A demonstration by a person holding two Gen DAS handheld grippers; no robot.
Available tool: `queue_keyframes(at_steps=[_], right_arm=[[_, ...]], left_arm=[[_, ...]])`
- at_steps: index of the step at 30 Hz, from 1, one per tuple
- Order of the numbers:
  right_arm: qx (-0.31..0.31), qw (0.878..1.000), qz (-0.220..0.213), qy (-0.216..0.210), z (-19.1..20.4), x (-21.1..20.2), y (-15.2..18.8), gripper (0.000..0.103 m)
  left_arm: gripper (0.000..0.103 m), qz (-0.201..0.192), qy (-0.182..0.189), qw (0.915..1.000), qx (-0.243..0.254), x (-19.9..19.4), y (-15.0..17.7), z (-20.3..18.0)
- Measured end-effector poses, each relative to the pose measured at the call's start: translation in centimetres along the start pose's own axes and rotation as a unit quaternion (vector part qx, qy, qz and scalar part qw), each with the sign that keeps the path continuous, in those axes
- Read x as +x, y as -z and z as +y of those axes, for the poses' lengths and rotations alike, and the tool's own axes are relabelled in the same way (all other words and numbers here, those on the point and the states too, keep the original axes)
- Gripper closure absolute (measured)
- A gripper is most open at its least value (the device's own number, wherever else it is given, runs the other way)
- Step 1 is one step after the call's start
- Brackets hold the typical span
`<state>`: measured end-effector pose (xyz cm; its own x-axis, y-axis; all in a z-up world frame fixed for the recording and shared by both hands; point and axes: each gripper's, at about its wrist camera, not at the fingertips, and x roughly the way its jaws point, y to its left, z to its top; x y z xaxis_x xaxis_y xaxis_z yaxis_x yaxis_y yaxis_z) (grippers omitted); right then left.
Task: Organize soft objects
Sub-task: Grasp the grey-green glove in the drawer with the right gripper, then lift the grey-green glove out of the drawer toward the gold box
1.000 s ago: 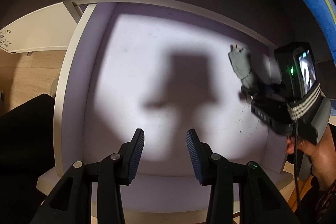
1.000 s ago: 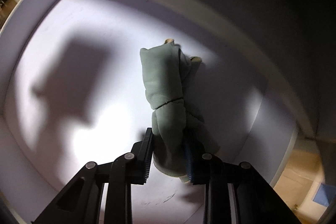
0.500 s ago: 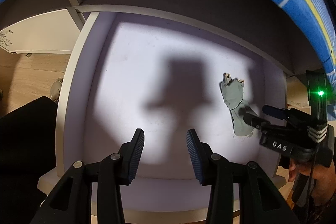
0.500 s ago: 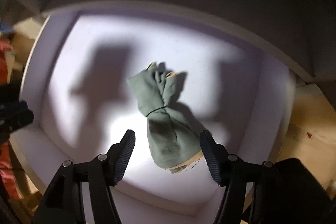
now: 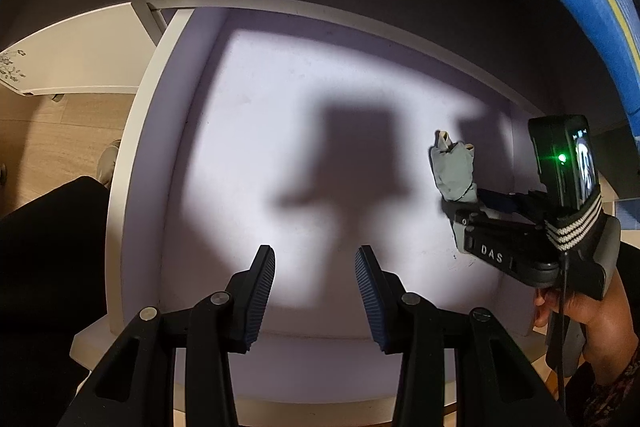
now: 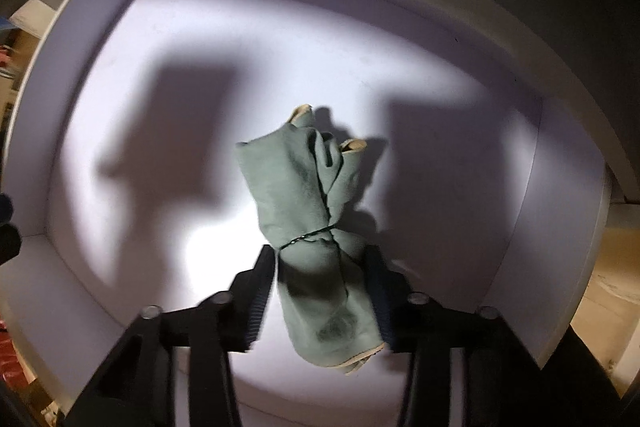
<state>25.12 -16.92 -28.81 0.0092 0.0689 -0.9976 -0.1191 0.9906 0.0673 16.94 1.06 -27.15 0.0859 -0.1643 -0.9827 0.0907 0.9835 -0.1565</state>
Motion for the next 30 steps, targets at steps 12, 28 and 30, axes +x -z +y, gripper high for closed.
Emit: queue_keyframes(at_steps=[12,28,30], right_arm=[[0.02,0.999,0.011,-0.042,0.5,-0.9,1.3,0.07],[0.027,0.991,-0.032,-0.126,0.2,-8.4,3.3,0.07],[0.027,0.99,-0.044,-0.133,0.1,-10.1,4.1,0.07]], left_arm=[[0.061,-0.009,-0.005,0.9999,0.001,-0.3,-0.1,0.2],[0.061,-0.026,-0.013,0.9996,-0.008,-1.8,0.2,0.8],[0.061,-0.029,-0.013,0.9995,-0.01,-2.1,0.3,0.8]])
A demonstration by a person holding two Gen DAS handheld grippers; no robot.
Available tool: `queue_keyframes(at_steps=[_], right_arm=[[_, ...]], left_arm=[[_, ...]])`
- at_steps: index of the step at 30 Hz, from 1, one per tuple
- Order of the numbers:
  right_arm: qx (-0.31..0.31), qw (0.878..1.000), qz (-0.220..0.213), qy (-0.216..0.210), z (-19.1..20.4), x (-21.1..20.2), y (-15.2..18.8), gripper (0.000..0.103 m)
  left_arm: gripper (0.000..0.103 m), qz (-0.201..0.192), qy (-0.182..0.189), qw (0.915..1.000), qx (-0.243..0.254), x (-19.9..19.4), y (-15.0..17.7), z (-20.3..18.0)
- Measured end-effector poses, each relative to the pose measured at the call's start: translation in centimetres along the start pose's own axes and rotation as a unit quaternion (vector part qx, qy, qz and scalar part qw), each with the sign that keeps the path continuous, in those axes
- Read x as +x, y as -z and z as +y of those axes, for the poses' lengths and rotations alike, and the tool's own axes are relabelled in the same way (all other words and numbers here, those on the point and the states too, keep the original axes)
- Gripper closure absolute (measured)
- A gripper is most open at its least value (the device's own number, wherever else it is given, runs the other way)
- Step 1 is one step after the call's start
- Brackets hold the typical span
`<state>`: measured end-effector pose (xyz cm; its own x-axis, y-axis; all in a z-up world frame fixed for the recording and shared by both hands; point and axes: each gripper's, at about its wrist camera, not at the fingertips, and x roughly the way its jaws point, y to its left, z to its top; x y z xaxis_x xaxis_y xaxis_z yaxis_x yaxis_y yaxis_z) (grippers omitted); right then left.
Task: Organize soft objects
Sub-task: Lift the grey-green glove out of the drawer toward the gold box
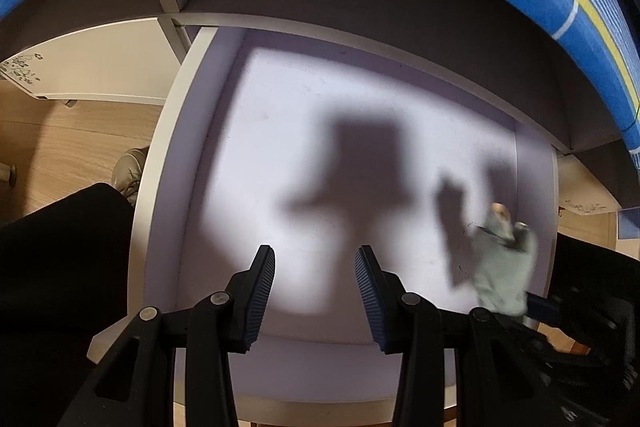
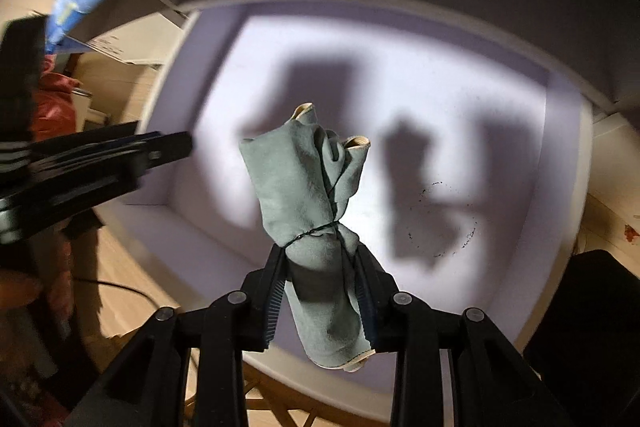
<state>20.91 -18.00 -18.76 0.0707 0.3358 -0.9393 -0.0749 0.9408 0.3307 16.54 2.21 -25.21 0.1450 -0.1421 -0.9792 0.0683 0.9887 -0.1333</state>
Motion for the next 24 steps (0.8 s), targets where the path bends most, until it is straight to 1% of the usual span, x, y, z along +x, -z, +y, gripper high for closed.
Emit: queue_keyframes(at_steps=[1,2,3,4,8,11,14,18,22,24], right_arm=[[0.0,1.0,-0.004,-0.003,1.5,-0.2,1.1,0.07],[-0.001,1.0,-0.009,-0.01,1.5,-0.6,2.2,0.07],[-0.003,1.0,-0.015,-0.018,1.8,-1.5,2.3,0.07],[-0.007,1.0,-0.02,-0.022,1.9,-1.9,4.1,0.07],[-0.029,0.998,-0.04,-0.035,4.6,-5.2,5.5,0.07],[-0.046,0.996,-0.06,-0.047,5.9,-7.6,5.9,0.07],[-0.064,0.993,-0.084,-0.059,7.3,-10.5,5.7,0.07],[-0.088,0.986,-0.122,-0.065,8.8,-15.0,4.5,0.07],[-0.101,0.979,-0.167,-0.057,9.4,-20.1,1.7,0.07],[-0.106,0.976,-0.185,-0.036,9.7,-22.3,0.0,0.07]], left_arm=[[0.061,-0.001,-0.001,1.0,0.0,-0.1,0.0,0.0],[0.061,-0.002,-0.001,1.0,0.001,-0.2,0.0,0.1],[0.061,-0.003,0.0,1.0,0.001,-0.3,0.0,0.0],[0.061,-0.004,0.0,1.0,0.001,-0.4,0.1,0.0],[0.061,-0.007,0.001,1.0,0.003,-0.6,0.0,0.1],[0.061,-0.009,0.002,1.0,0.001,-0.8,0.0,0.1],[0.061,-0.01,0.004,0.9999,-0.001,-0.8,0.0,0.3],[0.061,-0.013,0.006,0.9999,-0.001,-1.1,-0.1,0.2],[0.061,-0.016,0.008,0.9998,0.002,-1.3,-0.2,0.1],[0.061,-0.018,0.01,0.9998,0.004,-1.5,-0.2,0.0]])
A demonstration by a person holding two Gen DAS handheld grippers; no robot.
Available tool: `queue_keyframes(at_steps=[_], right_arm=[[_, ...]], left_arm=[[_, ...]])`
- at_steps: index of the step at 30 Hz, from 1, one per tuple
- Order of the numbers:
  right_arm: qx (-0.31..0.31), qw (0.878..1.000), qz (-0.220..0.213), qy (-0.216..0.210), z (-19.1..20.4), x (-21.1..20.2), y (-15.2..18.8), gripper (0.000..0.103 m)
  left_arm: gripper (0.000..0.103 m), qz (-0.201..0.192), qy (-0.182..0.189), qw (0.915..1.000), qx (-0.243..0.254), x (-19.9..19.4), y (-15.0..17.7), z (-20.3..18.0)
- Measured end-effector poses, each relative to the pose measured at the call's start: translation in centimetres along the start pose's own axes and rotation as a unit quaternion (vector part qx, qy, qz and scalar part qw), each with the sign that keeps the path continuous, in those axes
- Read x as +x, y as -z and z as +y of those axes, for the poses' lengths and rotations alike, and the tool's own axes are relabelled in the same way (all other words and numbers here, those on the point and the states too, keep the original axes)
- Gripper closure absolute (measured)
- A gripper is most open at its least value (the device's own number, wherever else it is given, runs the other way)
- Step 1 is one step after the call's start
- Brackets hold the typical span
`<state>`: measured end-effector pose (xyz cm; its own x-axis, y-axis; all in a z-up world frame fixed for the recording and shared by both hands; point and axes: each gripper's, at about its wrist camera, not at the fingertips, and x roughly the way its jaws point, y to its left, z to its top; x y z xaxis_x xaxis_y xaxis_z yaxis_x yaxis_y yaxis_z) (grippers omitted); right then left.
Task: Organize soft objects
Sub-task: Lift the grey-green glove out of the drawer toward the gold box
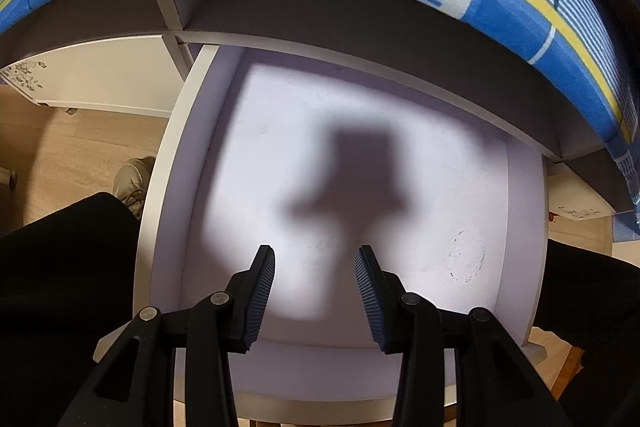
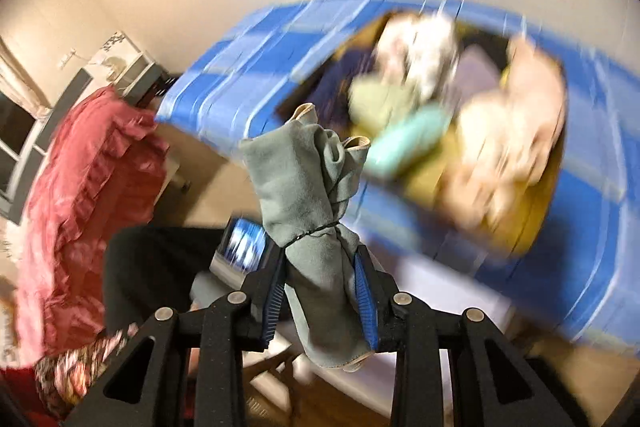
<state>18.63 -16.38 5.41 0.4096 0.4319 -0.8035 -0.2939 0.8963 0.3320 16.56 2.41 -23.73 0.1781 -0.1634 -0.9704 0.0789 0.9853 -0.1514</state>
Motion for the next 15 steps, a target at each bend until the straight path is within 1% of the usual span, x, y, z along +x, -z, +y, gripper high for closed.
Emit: queue_keyframes(at_steps=[3,4,8,10,12,15], right_arm=[[-0.024,0.999,-0.013,0.046,-0.6,0.1,-4.5,0.07],[-0.028,0.998,-0.011,0.056,-0.7,0.3,-5.6,0.07],[-0.062,0.991,0.0,0.117,-1.6,2.8,-10.3,0.07],[-0.083,0.986,0.007,0.146,-2.0,4.5,-11.9,0.07],[-0.09,0.984,0.02,0.152,-2.5,6.3,-12.8,0.07],[-0.113,0.978,0.045,0.168,-3.0,9.0,-13.6,0.07]], left_arm=[[0.061,-0.002,0.006,1.0,0.001,-0.1,-0.1,-0.1],[0.061,-0.003,0.008,1.0,0.0,-0.2,-0.1,-0.1],[0.061,-0.002,0.014,0.9999,-0.003,-0.3,-0.3,0.0],[0.061,-0.001,0.017,0.9998,-0.005,-0.3,-0.3,0.1],[0.061,-0.001,0.022,0.9997,-0.008,-0.4,-0.3,0.1],[0.061,-0.001,0.029,0.9995,-0.01,-0.5,-0.4,0.1]])
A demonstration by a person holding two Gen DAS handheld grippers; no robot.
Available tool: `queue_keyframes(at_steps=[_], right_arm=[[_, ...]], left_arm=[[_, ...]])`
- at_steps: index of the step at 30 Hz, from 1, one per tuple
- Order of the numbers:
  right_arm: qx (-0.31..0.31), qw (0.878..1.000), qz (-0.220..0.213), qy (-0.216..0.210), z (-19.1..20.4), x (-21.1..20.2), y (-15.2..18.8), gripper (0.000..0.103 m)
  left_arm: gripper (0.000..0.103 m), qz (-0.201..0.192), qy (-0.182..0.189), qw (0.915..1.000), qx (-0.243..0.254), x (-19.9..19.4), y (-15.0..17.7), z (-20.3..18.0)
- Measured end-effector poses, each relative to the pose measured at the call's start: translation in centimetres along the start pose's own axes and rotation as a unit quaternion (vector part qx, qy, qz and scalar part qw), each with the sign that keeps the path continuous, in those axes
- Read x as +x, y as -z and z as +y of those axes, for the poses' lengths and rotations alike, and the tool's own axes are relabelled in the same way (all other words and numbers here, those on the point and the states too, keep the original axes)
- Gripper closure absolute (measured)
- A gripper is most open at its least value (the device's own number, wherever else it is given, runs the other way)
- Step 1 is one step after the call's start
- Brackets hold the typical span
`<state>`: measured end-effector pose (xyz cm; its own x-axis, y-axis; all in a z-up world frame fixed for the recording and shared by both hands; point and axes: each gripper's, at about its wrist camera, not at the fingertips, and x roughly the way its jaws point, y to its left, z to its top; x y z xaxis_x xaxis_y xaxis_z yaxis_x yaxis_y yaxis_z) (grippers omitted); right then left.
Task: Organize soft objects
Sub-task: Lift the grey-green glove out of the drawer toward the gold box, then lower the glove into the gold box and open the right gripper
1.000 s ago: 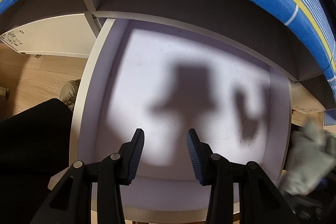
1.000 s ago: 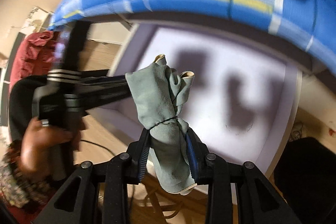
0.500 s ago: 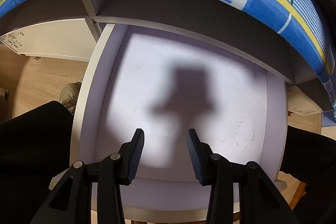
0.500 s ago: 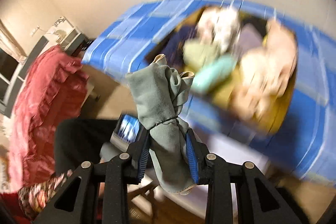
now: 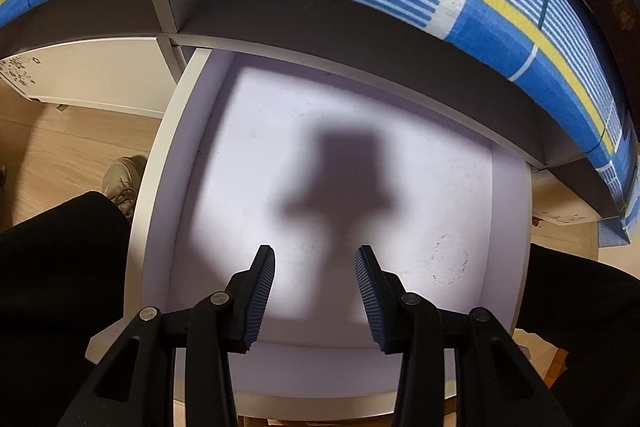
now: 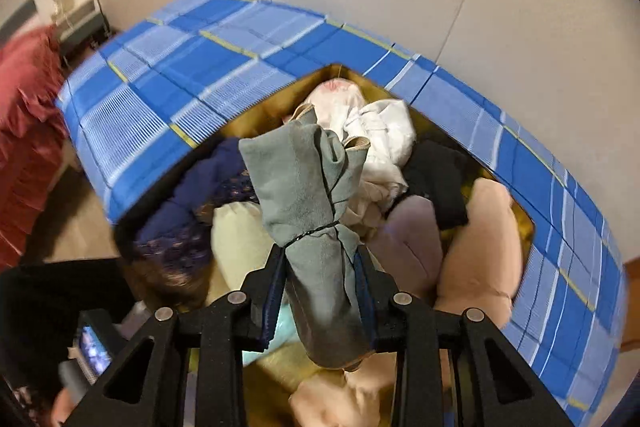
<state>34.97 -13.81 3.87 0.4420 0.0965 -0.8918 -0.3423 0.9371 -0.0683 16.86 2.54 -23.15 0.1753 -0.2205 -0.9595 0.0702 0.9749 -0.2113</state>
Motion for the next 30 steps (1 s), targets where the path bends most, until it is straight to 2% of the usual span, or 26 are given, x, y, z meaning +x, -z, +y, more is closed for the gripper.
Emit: queue_keyframes(at_steps=[4,5,7,8,12,14,15,18,20,21,22,23,25,29,30], right_arm=[[-0.014,0.999,0.041,0.012,0.9,2.7,0.5,0.07],[-0.007,0.999,0.041,0.003,1.0,2.7,0.8,0.07],[0.014,0.997,0.05,-0.05,0.9,2.3,1.7,0.07],[0.017,0.996,0.054,-0.062,0.9,2.1,2.0,0.07],[0.042,0.996,0.051,-0.061,-0.6,2.2,1.9,0.07],[0.065,0.996,0.039,-0.038,-1.9,2.6,1.5,0.063],[0.072,0.996,0.035,-0.039,-2.3,2.6,1.4,0.061],[0.092,0.994,0.005,-0.06,-3.2,0.8,1.6,0.044],[0.077,0.996,-0.005,-0.054,-3.0,-0.2,1.8,0.045],[0.065,0.997,0.0,-0.042,-2.8,-0.4,1.8,0.051],[0.057,0.998,0.008,-0.035,-2.6,-0.3,1.7,0.071],[0.046,0.998,0.021,-0.029,-2.4,0.2,1.6,0.079],[0.036,0.999,0.028,-0.014,-2.1,1.1,1.1,0.086],[0.012,0.999,0.028,0.01,-0.7,3.0,-0.6,0.087],[-0.012,0.999,0.031,0.02,0.1,3.6,-1.0,0.087]], left_arm=[[0.061,0.0,0.005,1.0,0.003,-0.1,0.0,-0.5],[0.061,0.001,0.006,1.0,0.005,-0.1,0.0,-0.6],[0.061,0.001,0.007,1.0,0.006,-0.1,0.1,-0.8],[0.061,0.002,0.007,0.9999,0.007,-0.1,0.1,-0.9],[0.061,0.003,0.007,0.9999,0.007,0.2,0.0,-1.0],[0.061,0.003,0.004,0.9999,0.011,0.2,0.1,-1.1],[0.061,0.003,0.003,0.9999,0.011,0.3,0.1,-1.0],[0.061,0.005,0.005,1.0,0.003,0.5,0.1,-0.5],[0.061,0.006,0.007,0.9999,-0.005,0.5,0.0,-0.4],[0.061,0.006,0.008,0.9999,-0.007,0.5,0.0,-0.4],[0.061,0.005,0.011,0.9999,-0.006,0.5,0.0,-0.5],[0.061,0.003,0.011,0.9999,-0.002,0.3,0.1,-0.8],[0.061,0.002,0.007,0.9999,0.007,0.2,0.2,-1.1],[0.061,0.005,0.006,1.0,0.006,0.4,0.2,-0.9],[0.061,0.006,0.006,1.0,0.003,0.4,0.2,-0.8]])
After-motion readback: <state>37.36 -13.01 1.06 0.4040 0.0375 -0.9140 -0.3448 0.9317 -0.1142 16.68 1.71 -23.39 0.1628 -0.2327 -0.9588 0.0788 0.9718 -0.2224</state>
